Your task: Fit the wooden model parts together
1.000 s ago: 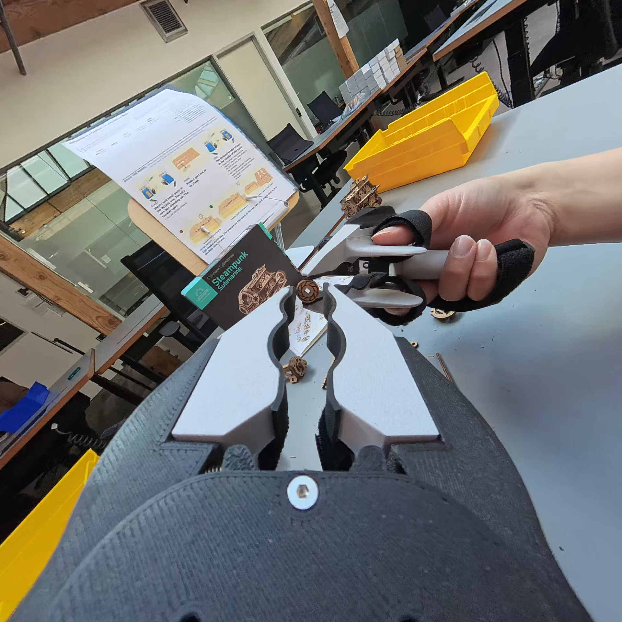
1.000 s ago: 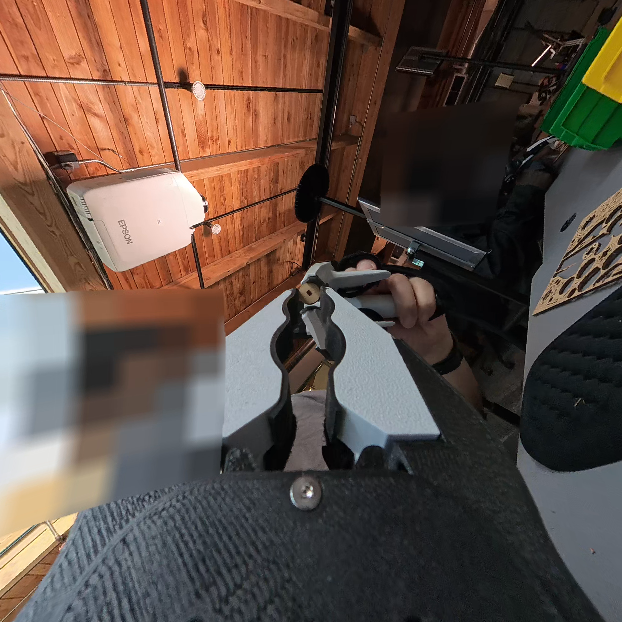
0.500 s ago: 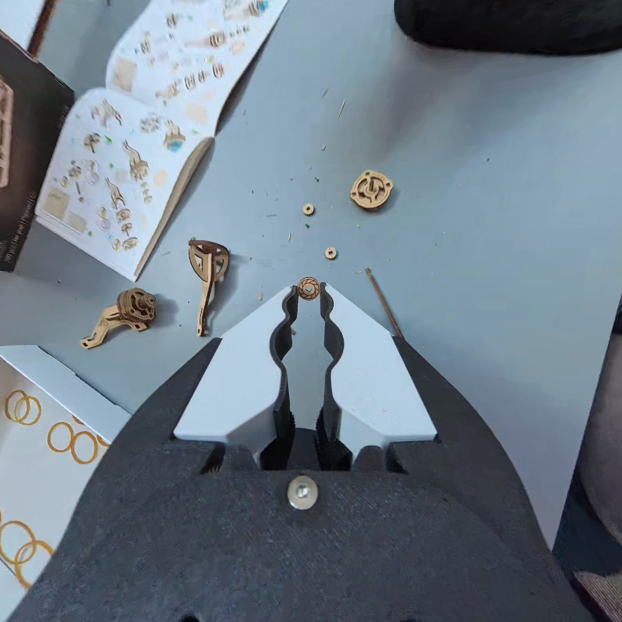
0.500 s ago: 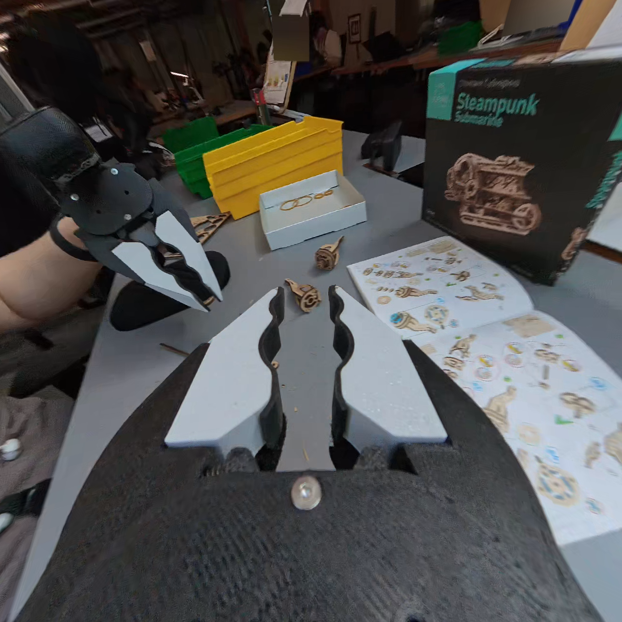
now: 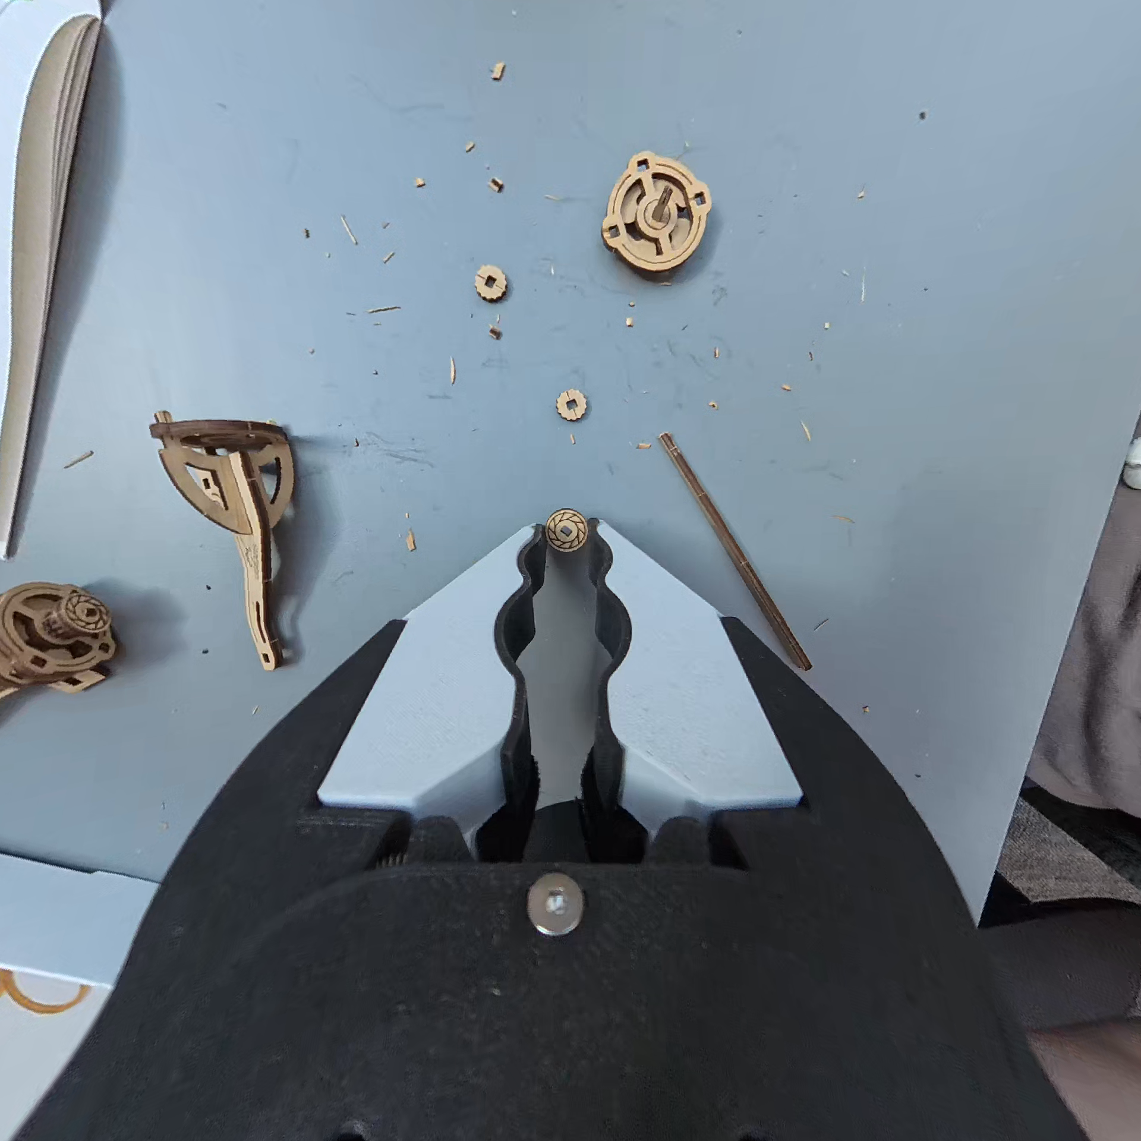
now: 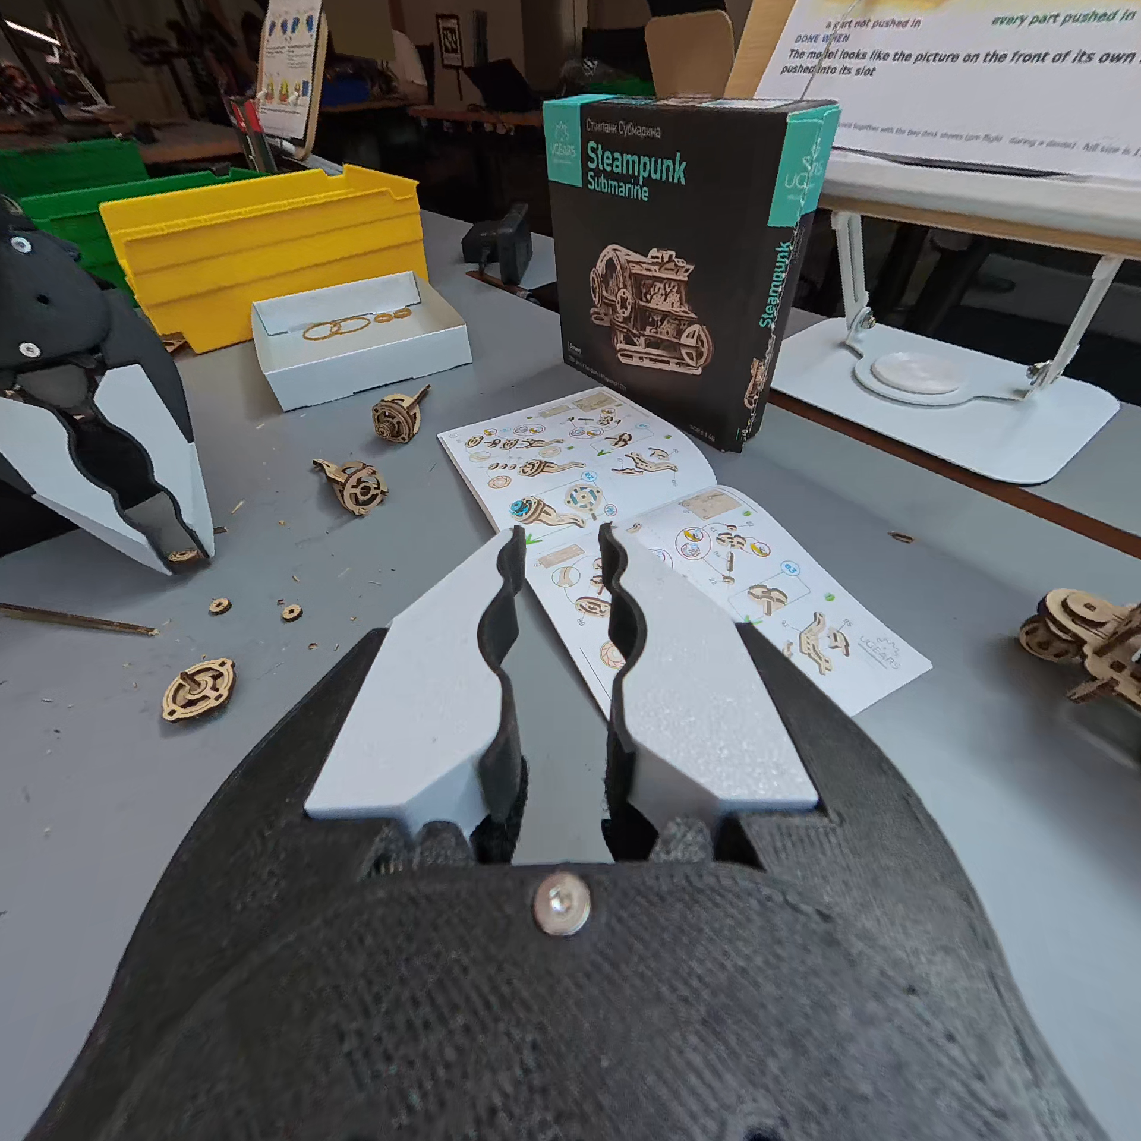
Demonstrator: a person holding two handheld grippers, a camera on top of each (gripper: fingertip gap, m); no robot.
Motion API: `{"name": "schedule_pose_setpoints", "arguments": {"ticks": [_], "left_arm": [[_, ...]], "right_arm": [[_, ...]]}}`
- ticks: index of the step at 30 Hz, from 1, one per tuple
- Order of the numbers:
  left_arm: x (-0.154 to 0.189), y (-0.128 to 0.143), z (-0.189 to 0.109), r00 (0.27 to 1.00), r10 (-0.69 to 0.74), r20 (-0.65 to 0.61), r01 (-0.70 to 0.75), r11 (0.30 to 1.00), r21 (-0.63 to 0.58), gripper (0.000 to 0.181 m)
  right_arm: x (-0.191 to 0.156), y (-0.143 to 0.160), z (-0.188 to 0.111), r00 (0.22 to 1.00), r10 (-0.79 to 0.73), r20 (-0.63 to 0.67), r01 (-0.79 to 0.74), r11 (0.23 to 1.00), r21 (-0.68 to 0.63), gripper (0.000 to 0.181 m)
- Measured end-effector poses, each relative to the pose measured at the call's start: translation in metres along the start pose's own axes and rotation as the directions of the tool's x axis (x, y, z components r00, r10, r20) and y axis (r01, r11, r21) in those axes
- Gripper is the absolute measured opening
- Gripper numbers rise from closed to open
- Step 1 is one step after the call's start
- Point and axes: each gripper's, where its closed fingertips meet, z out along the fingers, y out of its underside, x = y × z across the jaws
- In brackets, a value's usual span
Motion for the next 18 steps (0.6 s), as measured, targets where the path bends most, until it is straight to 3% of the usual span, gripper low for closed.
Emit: {"name": "schedule_pose_setpoints", "arguments": {"ticks": [1,6,10,14,18], "left_arm": [[0.001,-0.001,0.000,1.000,0.011,-0.018,-0.011,1.000,0.004,0.019],[-0.003,-0.008,-0.016,0.998,0.056,-0.035,-0.054,0.996,0.065,0.035],[-0.018,-0.038,-0.040,0.999,0.053,0.000,-0.051,0.966,0.255,0.034],[-0.032,-0.054,-0.051,1.000,0.002,-0.003,0.000,0.887,0.462,0.033],[-0.031,-0.070,-0.057,0.996,-0.016,-0.083,0.066,0.764,0.642,0.029]], "right_arm": [[0.002,0.002,0.000,1.000,0.008,-0.001,-0.008,1.000,-0.007,0.023],[0.007,-0.003,-0.004,1.000,0.021,-0.008,-0.021,0.999,0.030,0.023],[0.009,-0.010,-0.011,0.999,-0.036,-0.028,0.038,0.997,0.067,0.023],[0.006,-0.013,-0.015,0.993,-0.111,-0.031,0.112,0.991,0.067,0.023],[0.023,-0.008,-0.021,0.978,-0.165,-0.125,0.169,0.985,0.028,0.021]]}}
